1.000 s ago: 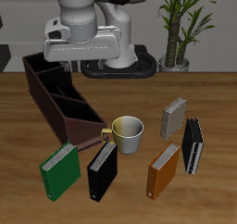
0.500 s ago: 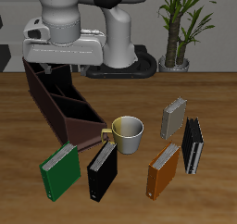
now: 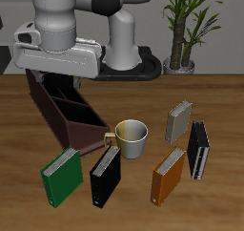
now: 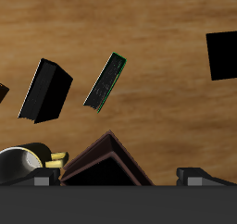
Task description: Place the green book into the right desk caddy's front compartment
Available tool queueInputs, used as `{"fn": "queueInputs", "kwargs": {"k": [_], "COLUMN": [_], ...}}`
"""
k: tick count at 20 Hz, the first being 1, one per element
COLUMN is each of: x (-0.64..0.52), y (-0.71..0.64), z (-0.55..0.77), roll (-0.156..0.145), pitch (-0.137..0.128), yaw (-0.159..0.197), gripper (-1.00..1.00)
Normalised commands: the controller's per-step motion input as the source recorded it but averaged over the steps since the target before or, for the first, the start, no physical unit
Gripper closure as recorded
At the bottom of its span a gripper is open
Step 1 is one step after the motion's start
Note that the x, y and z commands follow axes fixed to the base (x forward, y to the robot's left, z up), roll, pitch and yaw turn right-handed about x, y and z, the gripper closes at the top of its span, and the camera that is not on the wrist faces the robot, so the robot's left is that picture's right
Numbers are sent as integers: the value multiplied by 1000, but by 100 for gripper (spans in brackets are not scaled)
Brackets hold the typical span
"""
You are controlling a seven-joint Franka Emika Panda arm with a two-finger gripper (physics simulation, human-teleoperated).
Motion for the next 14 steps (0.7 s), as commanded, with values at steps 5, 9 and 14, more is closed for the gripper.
{"fn": "queueInputs", "kwargs": {"k": [5,9,14], "x": [313,293,189], "y": [-64,43,116], "z": [-84,-55,-17], "roll": [-51,-25,23], "pitch": [-22,-13,-46], "yaw": [-67,-25,-27], "gripper": [-100,-100,-100]}}
